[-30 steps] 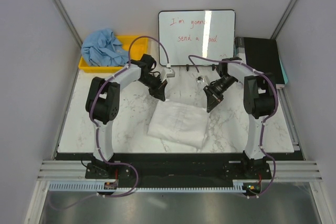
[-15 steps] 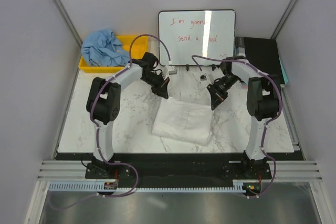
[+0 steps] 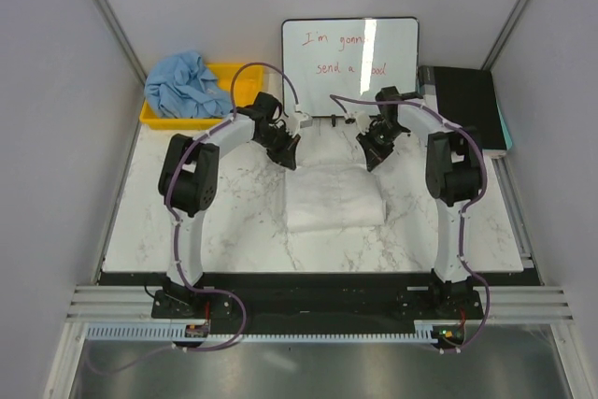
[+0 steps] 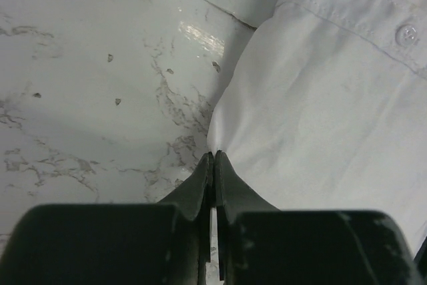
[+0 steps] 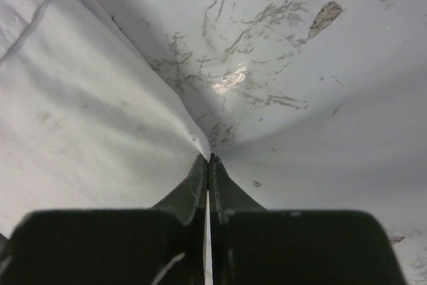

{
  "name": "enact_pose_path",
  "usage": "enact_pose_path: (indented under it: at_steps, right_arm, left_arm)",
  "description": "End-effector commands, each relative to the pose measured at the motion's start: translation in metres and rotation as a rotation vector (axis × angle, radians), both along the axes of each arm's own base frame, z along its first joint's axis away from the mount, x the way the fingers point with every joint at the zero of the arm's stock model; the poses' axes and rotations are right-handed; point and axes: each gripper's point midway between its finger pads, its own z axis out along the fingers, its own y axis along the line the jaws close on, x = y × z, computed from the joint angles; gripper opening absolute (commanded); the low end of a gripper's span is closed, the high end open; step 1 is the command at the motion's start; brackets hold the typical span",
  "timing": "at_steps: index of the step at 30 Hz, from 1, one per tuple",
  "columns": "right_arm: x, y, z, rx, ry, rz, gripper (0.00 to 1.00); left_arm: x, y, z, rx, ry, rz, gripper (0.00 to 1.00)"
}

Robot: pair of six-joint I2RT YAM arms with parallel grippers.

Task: Fold and stack the long sleeve shirts
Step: Fold the shirt

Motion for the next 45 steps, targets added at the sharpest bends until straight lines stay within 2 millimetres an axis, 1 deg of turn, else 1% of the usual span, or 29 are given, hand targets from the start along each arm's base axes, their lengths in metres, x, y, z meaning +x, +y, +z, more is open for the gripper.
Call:
enact_pose_path:
  at_steps: [1, 2, 3, 4, 5, 6, 7, 8, 10, 11, 12, 13, 14, 15, 16, 17, 20, 23, 26, 27, 30, 32, 35, 37, 39, 41, 43, 44, 45]
  right_arm:
    - [0.013, -0.009, 0.028, -0.014, -0.091, -0.056, 0.19]
    - [0.011, -0.01, 0.038, -0.003, -0.1, -0.057, 0.31]
    - [0.007, -0.012, 0.062, 0.024, -0.134, -0.066, 0.52]
    - [0.006, -0.009, 0.077, 0.067, -0.156, -0.073, 0.66]
    - [0.005, -0.009, 0.092, 0.094, -0.178, -0.088, 0.8]
    - [-0.001, -0.009, 0.118, 0.124, -0.216, -0.1, 0.94]
    - [-0.005, -0.01, 0.13, 0.152, -0.227, -0.114, 0.97]
    - [-0.011, -0.002, 0.145, 0.226, -0.226, -0.118, 0.98]
    - [-0.029, 0.007, 0.165, 0.316, -0.198, -0.171, 0.98]
    - [-0.04, 0.021, 0.174, 0.415, -0.155, -0.178, 0.98]
    - [-0.055, 0.032, 0.17, 0.488, -0.102, -0.188, 0.98]
    - [-0.067, 0.043, 0.17, 0.546, 0.0, -0.263, 0.98]
    - [-0.075, 0.052, 0.166, 0.583, 0.052, -0.288, 0.98]
    - [-0.096, 0.069, 0.156, 0.644, 0.129, -0.267, 0.98]
    - [-0.107, 0.078, 0.152, 0.659, 0.197, -0.288, 0.98]
    - [-0.117, 0.086, 0.148, 0.671, 0.251, -0.302, 0.98]
    - [-0.136, 0.106, 0.131, 0.692, 0.362, -0.326, 0.98]
    - [-0.138, 0.107, 0.104, 0.671, 0.441, -0.359, 0.98]
    - [-0.144, 0.102, 0.069, 0.617, 0.534, -0.411, 0.98]
    - [-0.147, 0.098, 0.052, 0.587, 0.575, -0.444, 0.98]
    - [-0.147, 0.08, 0.014, 0.532, 0.626, -0.513, 0.98]
    - [-0.145, 0.07, -0.008, 0.501, 0.659, -0.552, 0.98]
    - [-0.142, 0.061, -0.023, 0.47, 0.637, -0.554, 0.98]
    - [-0.141, 0.061, -0.019, 0.485, 0.627, -0.537, 0.98]
    - [-0.141, 0.06, -0.001, 0.513, 0.576, -0.477, 0.98]
    - [-0.142, 0.06, 0.031, 0.548, 0.509, -0.409, 0.98]
    - [-0.144, 0.064, 0.059, 0.622, 0.459, -0.351, 0.98]
    - [-0.151, 0.068, 0.075, 0.653, 0.414, -0.315, 0.98]
    - [-0.155, 0.073, 0.084, 0.674, 0.415, -0.314, 0.98]
  left_arm:
    - [0.021, -0.006, 0.037, -0.043, -0.062, 0.083, 0.27]
    - [0.021, -0.002, 0.046, -0.054, -0.069, 0.1, 0.36]
    - [0.023, 0.001, 0.071, -0.084, -0.111, 0.118, 0.43]
    - [0.017, 0.002, 0.083, -0.121, -0.098, 0.145, 0.64]
    - [0.017, 0.008, 0.096, -0.152, -0.106, 0.171, 0.68]
    - [0.014, 0.01, 0.108, -0.176, -0.109, 0.186, 0.79]
    - [0.0, 0.01, 0.134, -0.226, -0.109, 0.199, 0.83]
    - [-0.01, 0.007, 0.143, -0.255, -0.093, 0.199, 0.97]
    - [-0.042, 0.001, 0.159, -0.342, 0.022, 0.224, 0.99]
    - [-0.051, -0.005, 0.162, -0.362, 0.064, 0.244, 0.99]
    - [-0.059, -0.01, 0.163, -0.391, 0.103, 0.254, 0.99]
    - [-0.088, -0.018, 0.156, -0.426, 0.264, 0.287, 0.99]
    - [-0.098, -0.024, 0.152, -0.442, 0.318, 0.305, 0.99]
    - [-0.101, -0.034, 0.157, -0.502, 0.316, 0.282, 0.99]
    - [-0.12, -0.038, 0.142, -0.502, 0.454, 0.337, 0.99]
    - [-0.132, -0.049, 0.142, -0.518, 0.484, 0.316, 0.99]
    - [-0.149, -0.071, 0.129, -0.524, 0.592, 0.32, 0.99]
    - [-0.156, -0.082, 0.113, -0.485, 0.691, 0.353, 0.99]
    - [-0.157, -0.081, 0.076, -0.424, 0.805, 0.446, 0.99]
    - [-0.16, -0.079, 0.056, -0.385, 0.85, 0.48, 0.99]
    - [-0.159, -0.067, 0.019, -0.33, 0.883, 0.537, 0.99]
    - [-0.154, -0.057, 0.001, -0.311, 0.889, 0.564, 0.99]
    - [-0.147, -0.049, -0.015, -0.3, 0.848, 0.559, 0.99]
    - [-0.144, -0.042, -0.017, -0.317, 0.806, 0.544, 0.99]
    - [-0.149, -0.037, -0.008, -0.35, 0.777, 0.484, 0.99]
    - [-0.149, -0.039, 0.029, -0.43, 0.677, 0.384, 0.99]
    - [-0.161, -0.038, 0.052, -0.488, 0.596, 0.288, 0.99]
    - [-0.169, -0.039, 0.075, -0.543, 0.549, 0.23, 0.99]
    - [-0.178, -0.043, 0.083, -0.56, 0.547, 0.198, 0.99]
